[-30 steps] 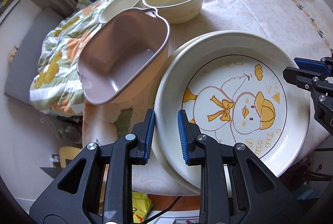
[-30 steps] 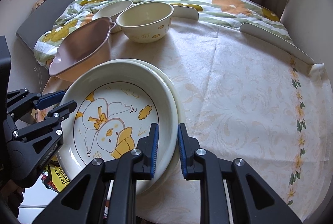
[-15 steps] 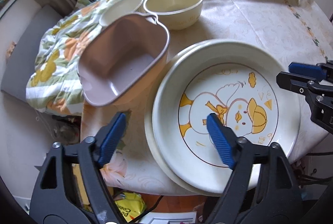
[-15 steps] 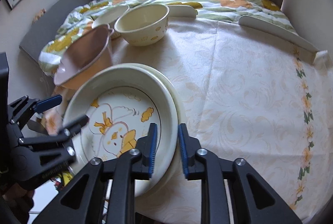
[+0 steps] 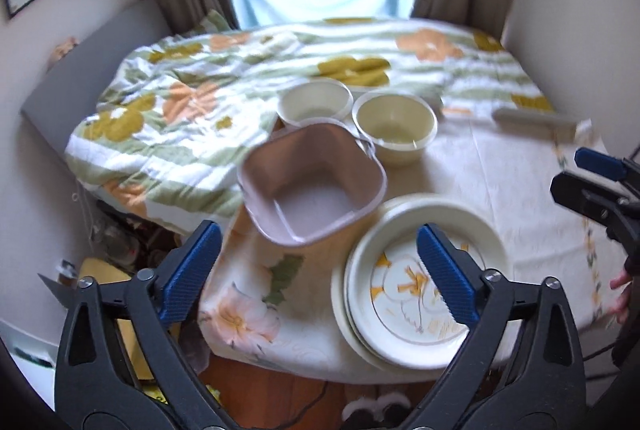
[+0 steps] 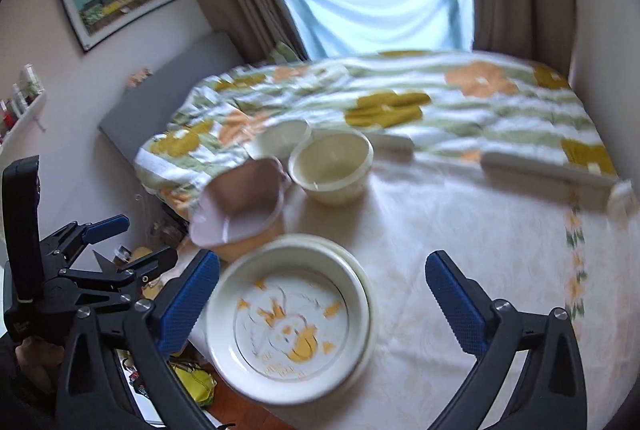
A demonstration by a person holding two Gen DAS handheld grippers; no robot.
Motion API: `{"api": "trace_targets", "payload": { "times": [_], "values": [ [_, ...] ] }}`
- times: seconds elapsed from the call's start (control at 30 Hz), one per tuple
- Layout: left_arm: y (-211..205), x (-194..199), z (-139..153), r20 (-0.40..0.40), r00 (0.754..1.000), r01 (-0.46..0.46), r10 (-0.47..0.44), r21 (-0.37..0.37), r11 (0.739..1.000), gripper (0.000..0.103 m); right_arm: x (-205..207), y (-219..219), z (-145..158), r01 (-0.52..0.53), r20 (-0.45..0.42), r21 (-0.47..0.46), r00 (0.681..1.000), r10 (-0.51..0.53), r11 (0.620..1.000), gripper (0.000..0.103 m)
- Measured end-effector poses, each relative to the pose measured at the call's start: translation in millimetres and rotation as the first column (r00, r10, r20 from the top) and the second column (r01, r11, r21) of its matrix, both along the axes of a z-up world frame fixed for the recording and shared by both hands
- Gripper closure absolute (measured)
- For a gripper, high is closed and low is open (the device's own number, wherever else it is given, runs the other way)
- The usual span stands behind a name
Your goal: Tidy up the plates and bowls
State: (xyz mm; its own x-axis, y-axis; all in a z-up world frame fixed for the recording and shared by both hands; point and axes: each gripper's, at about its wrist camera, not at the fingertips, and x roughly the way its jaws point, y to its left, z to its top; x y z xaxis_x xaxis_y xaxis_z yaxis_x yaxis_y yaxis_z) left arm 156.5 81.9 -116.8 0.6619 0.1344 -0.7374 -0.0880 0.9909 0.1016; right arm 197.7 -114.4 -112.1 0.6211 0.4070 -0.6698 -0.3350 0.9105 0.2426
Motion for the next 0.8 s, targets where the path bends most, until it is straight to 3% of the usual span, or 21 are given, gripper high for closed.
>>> {"api": "trace_targets", "payload": {
  "times": [0.07,0.2,0.33,0.47,0.53,0.7,0.8],
  "values": [
    [11.2,1.4,10.5,0.02,0.999,-0.042,0.042,-0.035,0.999,0.0,16.0,14.7,6.7,-0.067,-0.035,-0.038,0.997,0.066,0.997,0.0],
    [41.0,12.5,11.6,-0.01,0.991,-0.134,0.134,-0.12,0.984,0.0,42.5,31.0,2.7,-0.149,-0.096,0.061,0.983,0.154,0.987,0.0],
    [70.2,28.0,-5.5,-0.056,0.979,-0.206,0.198,-0.238,0.949,0.0,73.6,54.6,-20.9,-0.186,-0.197,0.085,0.96,0.199,0.979,0.0],
    [85.7,46.8,-40.5,-0.124,0.97,-0.237,0.21,-0.28,0.93,0.002,100.5,75.4,-50.2,-0.203,-0.269,0.12,0.936,0.228,0.972,0.001],
    [93.5,56.9,-57.9,-0.163,0.964,-0.254,0.212,-0.312,0.915,0.012,112.4,84.1,-62.3,-0.197,-0.297,0.119,0.928,0.224,0.973,0.004],
    [102.7,80.2,-95.0,-0.249,0.948,-0.278,0.2,-0.335,0.9,0.038,138.3,107.7,-96.3,-0.203,-0.382,0.091,0.897,0.222,0.975,0.037],
    [107.1,93.4,-111.3,-0.289,0.939,-0.283,0.188,-0.334,0.899,0.048,146.2,117.4,-108.7,-0.211,-0.397,0.066,0.891,0.22,0.975,0.045]
  ]
}}
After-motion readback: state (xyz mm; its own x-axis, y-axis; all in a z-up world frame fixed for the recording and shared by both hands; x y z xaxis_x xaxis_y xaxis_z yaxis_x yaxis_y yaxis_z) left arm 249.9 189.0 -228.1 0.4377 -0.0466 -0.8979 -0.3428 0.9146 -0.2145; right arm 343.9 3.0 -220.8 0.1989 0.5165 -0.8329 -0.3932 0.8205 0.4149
